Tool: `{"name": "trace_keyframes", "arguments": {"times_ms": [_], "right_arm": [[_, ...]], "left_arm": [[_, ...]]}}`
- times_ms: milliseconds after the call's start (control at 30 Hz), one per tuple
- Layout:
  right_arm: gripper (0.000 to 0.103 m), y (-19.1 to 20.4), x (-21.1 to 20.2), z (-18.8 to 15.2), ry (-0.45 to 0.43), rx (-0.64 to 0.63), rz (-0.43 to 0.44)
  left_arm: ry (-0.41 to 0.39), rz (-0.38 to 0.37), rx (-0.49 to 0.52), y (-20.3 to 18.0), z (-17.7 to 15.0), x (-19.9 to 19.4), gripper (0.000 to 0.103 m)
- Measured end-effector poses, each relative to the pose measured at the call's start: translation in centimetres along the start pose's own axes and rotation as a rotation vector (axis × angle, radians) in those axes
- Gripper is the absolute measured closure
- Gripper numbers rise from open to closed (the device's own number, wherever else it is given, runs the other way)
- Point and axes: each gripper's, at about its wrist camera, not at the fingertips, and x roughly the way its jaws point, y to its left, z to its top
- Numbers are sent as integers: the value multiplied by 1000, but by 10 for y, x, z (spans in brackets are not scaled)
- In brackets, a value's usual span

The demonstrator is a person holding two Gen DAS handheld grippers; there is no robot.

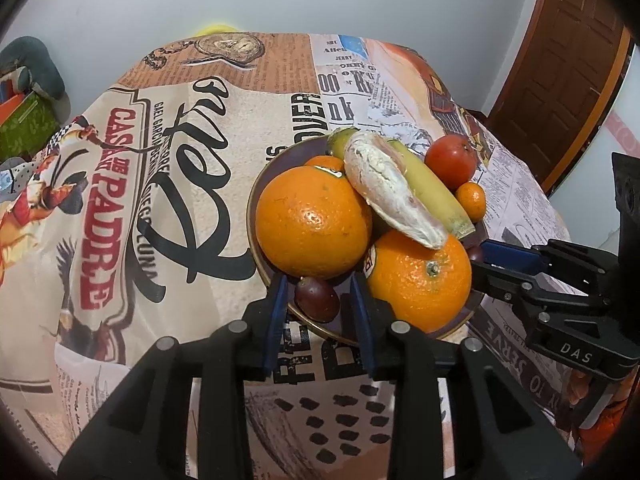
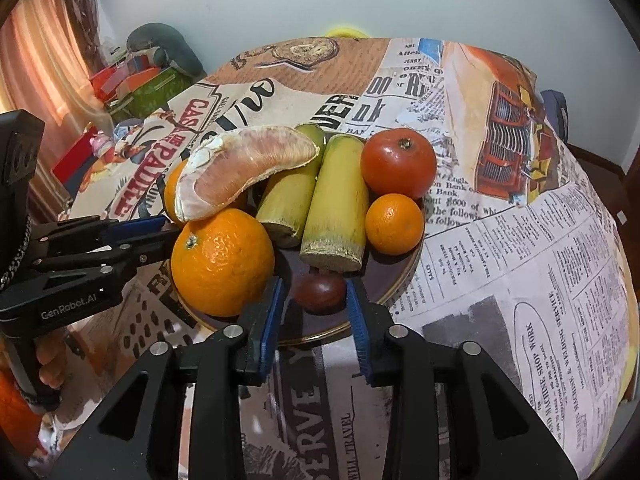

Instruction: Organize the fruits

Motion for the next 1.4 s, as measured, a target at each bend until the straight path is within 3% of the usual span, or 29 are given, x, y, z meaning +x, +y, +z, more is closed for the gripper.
{"name": "trace_keyframes", "arguments": {"times_ms": [100, 267, 467, 767, 1033, 1200, 1367, 1400], "right_arm": [[65, 0, -6, 1, -15, 6, -5], [65, 3, -26, 5, -54, 6, -10], [65, 14, -76, 12, -158, -9, -41], [65, 50, -178, 13, -379, -62, -82], [65, 86, -249, -5, -555, -86, -85], [55, 99, -276, -21, -653, -72, -82], [49, 106, -286, -29, -703, -71, -91], [41, 106, -286, -29, -710, -68, -98]], "left_arm": [[-1, 2, -1, 0, 0, -3, 71], [-28, 10, -3, -1, 2, -19, 71], [-111, 16, -10, -6, 8, -67, 71], [-341, 37, 16, -31, 10, -183, 71], [-556, 65, 39, -56, -15, -283, 71], [-641, 70, 46, -66, -33, -320, 71], [-705, 84, 49, -74, -50, -342, 48], [-715, 88, 50, -75, -53, -346, 46]]}}
